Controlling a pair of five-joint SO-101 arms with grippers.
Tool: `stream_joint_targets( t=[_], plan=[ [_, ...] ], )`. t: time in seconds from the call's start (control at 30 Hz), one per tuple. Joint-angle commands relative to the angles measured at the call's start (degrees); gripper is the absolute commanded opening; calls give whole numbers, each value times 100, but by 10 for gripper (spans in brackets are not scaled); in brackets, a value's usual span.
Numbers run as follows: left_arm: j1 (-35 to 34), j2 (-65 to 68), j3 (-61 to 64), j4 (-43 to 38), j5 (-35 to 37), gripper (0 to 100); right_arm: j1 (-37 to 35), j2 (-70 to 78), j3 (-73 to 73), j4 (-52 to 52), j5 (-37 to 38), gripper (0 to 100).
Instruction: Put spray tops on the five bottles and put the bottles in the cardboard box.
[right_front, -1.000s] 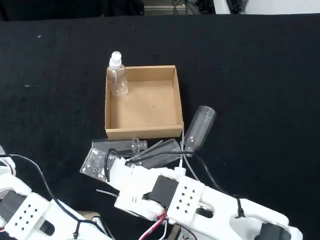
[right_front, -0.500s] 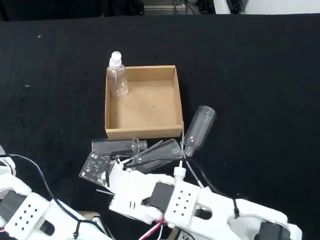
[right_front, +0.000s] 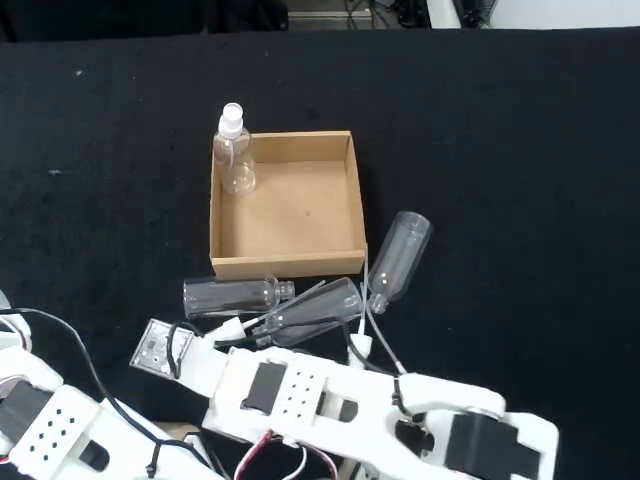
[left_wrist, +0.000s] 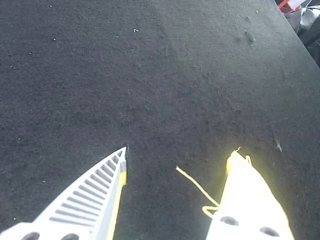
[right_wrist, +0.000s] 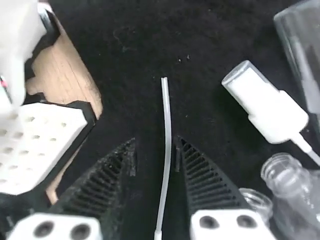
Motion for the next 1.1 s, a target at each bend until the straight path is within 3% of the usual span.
stream_joint_targets(
  t=[0.0,0.1,0.23,0.53,0.7,1.07],
  plan=[
    [-57,26,-312,-141,18,226,35,75,-321,-246,-18,109],
    [-57,26,-312,-141,18,226,220,136,-321,-334,9,101],
    [-57,26,-312,-141,18,226,290,163,-356,-343,18,10],
    [-57,26,-312,-141,18,226,264,171,-356,-290,18,14],
    [-57,26,-312,-141,18,226,255,171,-356,-281,-26,115],
    [-57,26,-312,-141,18,226,114,180,-119,-290,-35,96]
  ],
)
